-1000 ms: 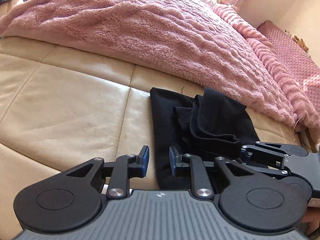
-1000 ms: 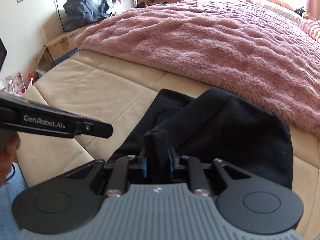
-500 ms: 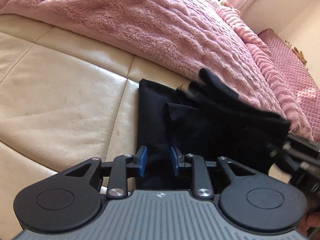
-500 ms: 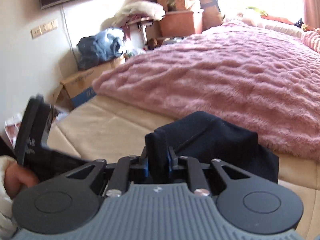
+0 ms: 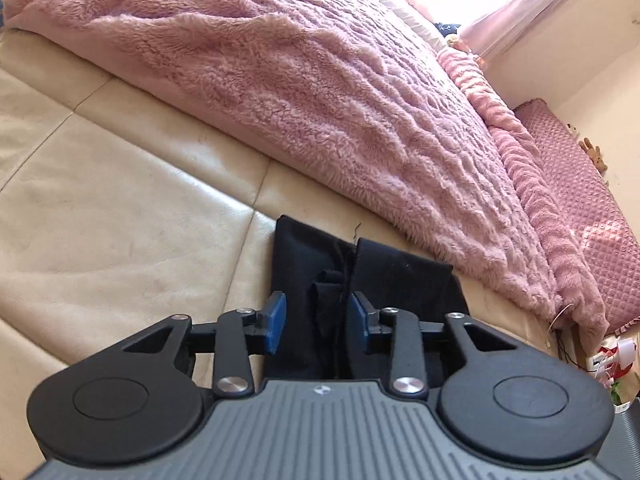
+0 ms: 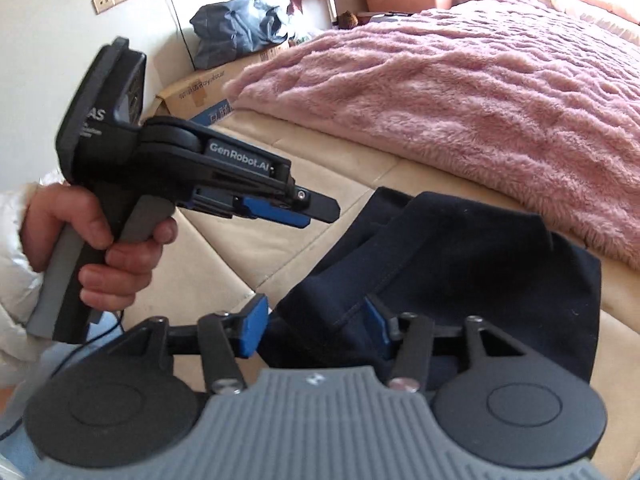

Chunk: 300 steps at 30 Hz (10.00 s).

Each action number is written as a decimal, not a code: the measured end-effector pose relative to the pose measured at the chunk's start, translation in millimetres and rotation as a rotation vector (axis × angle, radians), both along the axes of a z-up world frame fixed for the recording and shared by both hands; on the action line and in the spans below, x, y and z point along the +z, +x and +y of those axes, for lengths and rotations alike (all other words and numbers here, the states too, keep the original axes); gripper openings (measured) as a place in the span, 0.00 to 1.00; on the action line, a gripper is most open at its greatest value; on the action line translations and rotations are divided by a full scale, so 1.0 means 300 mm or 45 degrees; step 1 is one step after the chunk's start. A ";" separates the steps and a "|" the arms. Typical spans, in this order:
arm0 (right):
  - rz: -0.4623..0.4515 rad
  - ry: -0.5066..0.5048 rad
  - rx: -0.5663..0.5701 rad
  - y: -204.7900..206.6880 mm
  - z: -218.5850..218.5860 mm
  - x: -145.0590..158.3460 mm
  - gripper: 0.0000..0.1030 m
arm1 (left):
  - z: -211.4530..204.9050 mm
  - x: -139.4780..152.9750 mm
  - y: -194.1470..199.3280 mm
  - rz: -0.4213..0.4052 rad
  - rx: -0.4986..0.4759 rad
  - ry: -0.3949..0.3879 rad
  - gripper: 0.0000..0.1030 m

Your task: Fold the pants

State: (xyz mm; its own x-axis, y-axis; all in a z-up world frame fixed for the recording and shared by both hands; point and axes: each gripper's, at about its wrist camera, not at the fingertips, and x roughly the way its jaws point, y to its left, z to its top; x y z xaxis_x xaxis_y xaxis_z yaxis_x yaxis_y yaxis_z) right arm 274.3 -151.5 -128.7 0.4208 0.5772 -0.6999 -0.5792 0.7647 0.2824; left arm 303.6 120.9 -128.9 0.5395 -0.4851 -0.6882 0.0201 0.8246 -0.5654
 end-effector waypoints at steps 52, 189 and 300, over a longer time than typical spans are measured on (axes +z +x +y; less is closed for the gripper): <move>0.047 -0.066 -0.481 0.017 -0.398 -0.113 0.27 | -0.125 -0.090 -0.091 -0.009 0.094 0.073 0.51; 0.422 0.219 -0.347 0.447 0.101 -0.170 0.11 | 0.456 0.005 0.119 -0.032 0.165 0.294 0.16; -0.282 0.021 -0.473 -0.671 -0.008 0.237 0.74 | -0.118 0.384 -0.792 -0.339 0.312 0.862 0.87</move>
